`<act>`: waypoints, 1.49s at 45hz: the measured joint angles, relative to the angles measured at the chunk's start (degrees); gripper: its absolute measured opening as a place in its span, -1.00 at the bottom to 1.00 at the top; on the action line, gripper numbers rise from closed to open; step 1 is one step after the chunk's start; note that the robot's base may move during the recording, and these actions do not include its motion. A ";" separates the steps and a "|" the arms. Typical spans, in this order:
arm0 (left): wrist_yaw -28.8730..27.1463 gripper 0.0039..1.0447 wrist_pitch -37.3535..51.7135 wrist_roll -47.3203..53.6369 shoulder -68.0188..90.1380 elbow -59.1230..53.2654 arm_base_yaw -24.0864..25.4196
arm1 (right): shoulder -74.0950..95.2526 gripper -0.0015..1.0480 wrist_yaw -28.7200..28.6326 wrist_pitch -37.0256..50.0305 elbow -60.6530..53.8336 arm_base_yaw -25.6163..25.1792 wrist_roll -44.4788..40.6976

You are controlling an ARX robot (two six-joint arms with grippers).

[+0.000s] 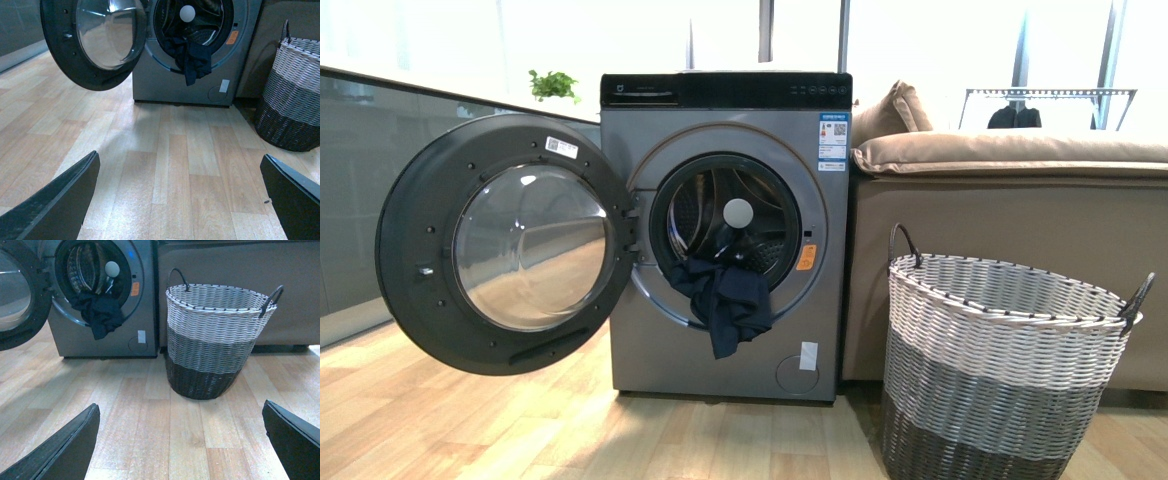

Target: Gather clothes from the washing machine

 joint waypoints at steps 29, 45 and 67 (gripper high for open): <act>0.00 0.88 0.00 0.00 0.00 0.00 0.00 | 0.00 0.85 0.00 0.00 0.00 0.00 0.00; -0.02 0.88 0.00 0.00 0.00 0.00 0.00 | 0.00 0.85 0.00 0.00 0.00 0.00 0.02; -0.09 0.88 0.00 0.00 0.02 0.00 0.00 | 0.00 0.85 -0.04 0.00 -0.02 0.00 0.00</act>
